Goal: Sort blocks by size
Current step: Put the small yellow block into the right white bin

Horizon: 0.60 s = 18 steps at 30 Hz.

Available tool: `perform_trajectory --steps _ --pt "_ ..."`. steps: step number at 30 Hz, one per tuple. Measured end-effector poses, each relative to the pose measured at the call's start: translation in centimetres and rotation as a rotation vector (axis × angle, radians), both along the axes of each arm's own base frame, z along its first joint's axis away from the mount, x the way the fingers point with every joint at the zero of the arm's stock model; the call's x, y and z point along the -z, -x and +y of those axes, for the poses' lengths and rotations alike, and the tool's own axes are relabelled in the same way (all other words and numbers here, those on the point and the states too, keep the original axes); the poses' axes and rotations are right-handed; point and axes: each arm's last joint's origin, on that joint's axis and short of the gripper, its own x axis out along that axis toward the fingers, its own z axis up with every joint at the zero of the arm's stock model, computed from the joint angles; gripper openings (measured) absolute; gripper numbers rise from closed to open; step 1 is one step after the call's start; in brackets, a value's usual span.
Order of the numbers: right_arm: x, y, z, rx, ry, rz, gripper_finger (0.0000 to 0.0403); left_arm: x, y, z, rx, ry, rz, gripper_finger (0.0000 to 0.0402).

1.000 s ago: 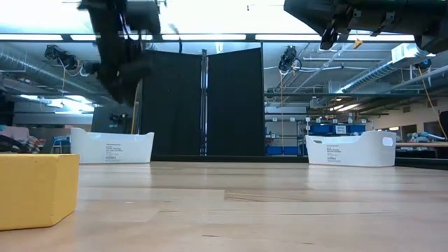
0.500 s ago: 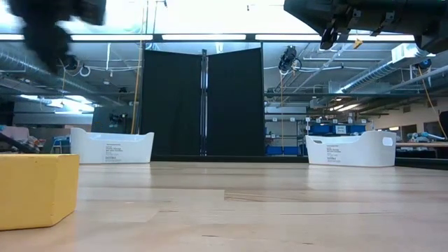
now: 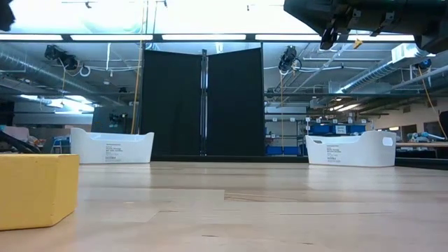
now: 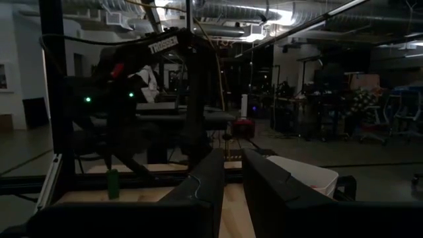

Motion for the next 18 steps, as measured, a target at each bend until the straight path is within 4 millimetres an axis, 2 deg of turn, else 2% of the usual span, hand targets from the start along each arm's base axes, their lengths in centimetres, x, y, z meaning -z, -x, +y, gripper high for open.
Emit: perform_trajectory --steps 5,11,18 --pt "0.0 0.0 0.0 0.0 0.0 0.0 0.0066 0.6 0.3 -1.4 0.02 0.021 0.025 0.0189" --pt "0.0 0.0 0.0 0.0 -0.001 0.0 0.0066 1.2 0.6 -2.2 0.009 0.015 0.053 0.0194" --pt "0.0 -0.1 0.0 -0.011 -0.018 0.001 0.0066 1.2 0.5 -2.2 -0.006 0.001 0.047 0.0247"
